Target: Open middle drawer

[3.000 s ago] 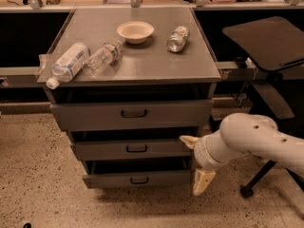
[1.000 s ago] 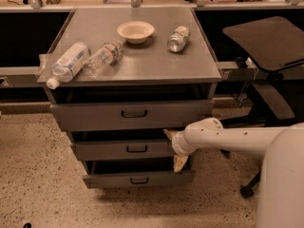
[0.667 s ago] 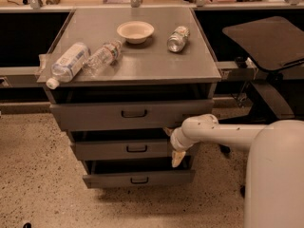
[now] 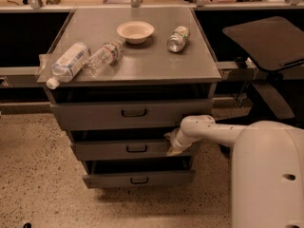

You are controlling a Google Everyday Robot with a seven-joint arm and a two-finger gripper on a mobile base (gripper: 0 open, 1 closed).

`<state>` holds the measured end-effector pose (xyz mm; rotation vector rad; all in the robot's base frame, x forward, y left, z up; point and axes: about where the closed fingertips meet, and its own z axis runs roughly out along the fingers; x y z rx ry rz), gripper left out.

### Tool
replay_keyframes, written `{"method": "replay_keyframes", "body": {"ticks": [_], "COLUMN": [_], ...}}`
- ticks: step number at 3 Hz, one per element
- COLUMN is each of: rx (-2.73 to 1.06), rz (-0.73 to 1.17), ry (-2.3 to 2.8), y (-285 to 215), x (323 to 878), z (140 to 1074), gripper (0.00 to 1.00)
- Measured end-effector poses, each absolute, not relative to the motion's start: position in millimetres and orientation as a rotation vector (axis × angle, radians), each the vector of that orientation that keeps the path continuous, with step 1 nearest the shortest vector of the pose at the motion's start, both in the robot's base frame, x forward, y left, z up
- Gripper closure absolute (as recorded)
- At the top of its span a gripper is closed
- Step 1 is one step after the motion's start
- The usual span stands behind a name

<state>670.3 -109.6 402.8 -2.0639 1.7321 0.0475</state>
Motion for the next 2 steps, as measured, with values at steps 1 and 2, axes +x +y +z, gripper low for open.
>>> {"method": "replay_keyframes", "body": {"ticks": [1,2], "rx": [-2.049,-2.05], "rz": [0.08,0.08], "ry": [1.738,1.737], "y": [-103.1,-102.2], "x": [656.6,656.7], "z": [402.7,405.8], "gripper": [0.5,0.44]}}
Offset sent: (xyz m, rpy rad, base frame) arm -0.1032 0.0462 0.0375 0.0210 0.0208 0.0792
